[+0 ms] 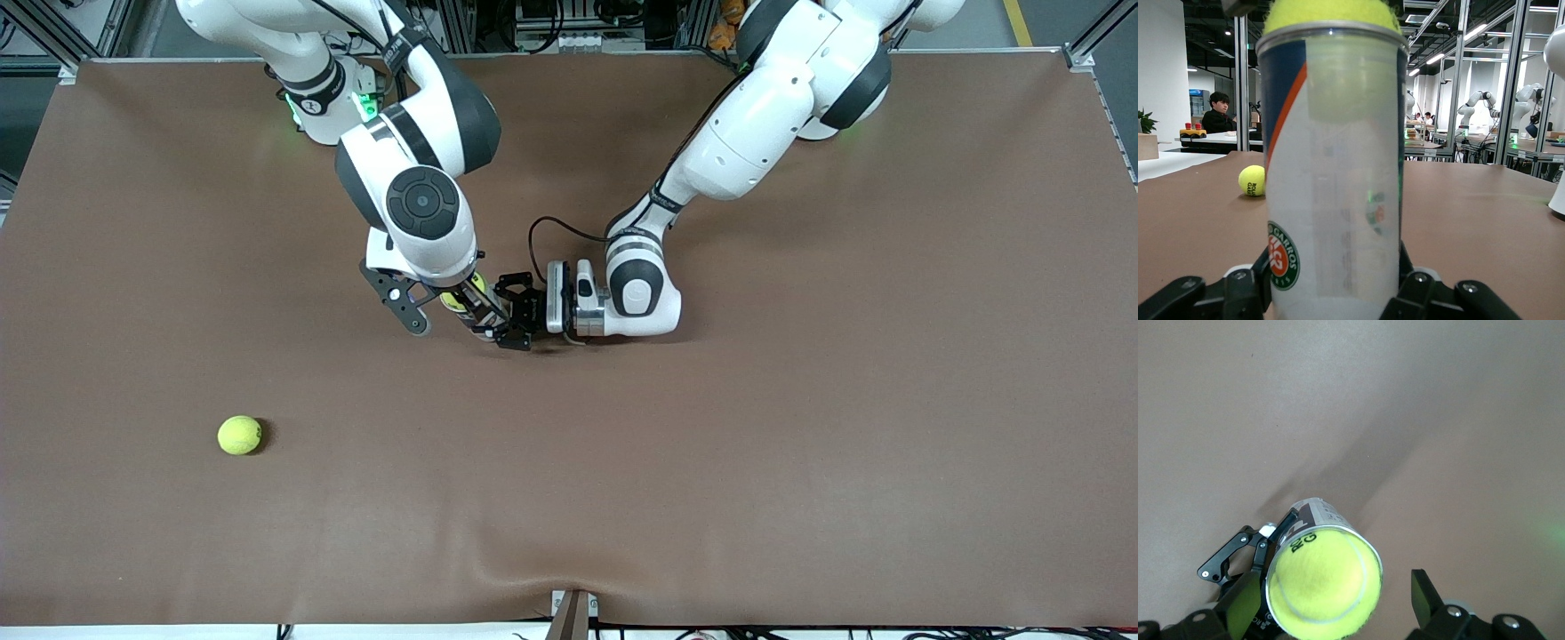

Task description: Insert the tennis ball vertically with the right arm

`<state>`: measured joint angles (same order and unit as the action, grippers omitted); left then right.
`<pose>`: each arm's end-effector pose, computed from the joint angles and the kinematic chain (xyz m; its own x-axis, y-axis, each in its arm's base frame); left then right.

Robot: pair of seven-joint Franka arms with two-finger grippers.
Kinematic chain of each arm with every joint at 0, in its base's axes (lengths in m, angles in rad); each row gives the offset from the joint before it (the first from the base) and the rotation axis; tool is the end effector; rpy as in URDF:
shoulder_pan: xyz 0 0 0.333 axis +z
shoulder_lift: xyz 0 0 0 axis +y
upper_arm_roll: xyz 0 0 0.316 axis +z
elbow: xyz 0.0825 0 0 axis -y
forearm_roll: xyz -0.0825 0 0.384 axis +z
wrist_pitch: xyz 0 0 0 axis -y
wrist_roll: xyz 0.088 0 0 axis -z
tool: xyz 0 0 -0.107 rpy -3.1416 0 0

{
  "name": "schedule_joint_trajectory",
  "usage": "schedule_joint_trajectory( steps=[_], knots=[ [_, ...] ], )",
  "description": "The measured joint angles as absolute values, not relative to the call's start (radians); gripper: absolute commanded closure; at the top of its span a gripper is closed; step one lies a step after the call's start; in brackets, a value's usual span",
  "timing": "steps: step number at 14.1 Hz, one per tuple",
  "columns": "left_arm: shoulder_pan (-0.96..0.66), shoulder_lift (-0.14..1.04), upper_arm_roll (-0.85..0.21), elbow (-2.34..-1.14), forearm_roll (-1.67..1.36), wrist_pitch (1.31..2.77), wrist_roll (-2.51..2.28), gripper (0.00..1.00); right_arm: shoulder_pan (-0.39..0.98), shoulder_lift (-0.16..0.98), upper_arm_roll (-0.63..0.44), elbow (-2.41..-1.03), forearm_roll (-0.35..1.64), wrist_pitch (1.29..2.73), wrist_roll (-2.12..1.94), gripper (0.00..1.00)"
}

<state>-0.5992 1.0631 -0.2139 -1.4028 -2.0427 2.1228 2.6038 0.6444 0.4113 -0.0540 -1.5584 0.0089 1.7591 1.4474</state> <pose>0.4942 -0.5322 0.0959 0.0483 -0.0184 0.9987 -0.9986 0.0198 0.0486 0.5384 0.3669 0.3938 0.6534 -0.7569 -0.0124 -0.7386 -0.6410 0.2085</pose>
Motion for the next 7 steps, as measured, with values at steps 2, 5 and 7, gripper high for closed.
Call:
schedule_joint_trajectory(
  steps=[2, 5, 7],
  knots=[
    [-0.599, 1.063, -0.214, -1.403, -2.043, 2.123, 2.604, 0.31, 0.645, 0.411, -0.054, -1.558, 0.008, 1.759, 1.448, 0.00],
    [-0.599, 1.063, -0.214, -1.403, -2.043, 2.122, 2.604, 0.30, 0.644, 0.411, -0.058, -1.557, 0.004, 1.760, 1.445, 0.00],
    [-0.599, 1.063, -0.214, -1.403, -2.043, 2.122, 2.604, 0.26, 0.628, 0.409, -0.066, -1.553, -0.002, 1.754, 1.400, 0.00]
  ],
)
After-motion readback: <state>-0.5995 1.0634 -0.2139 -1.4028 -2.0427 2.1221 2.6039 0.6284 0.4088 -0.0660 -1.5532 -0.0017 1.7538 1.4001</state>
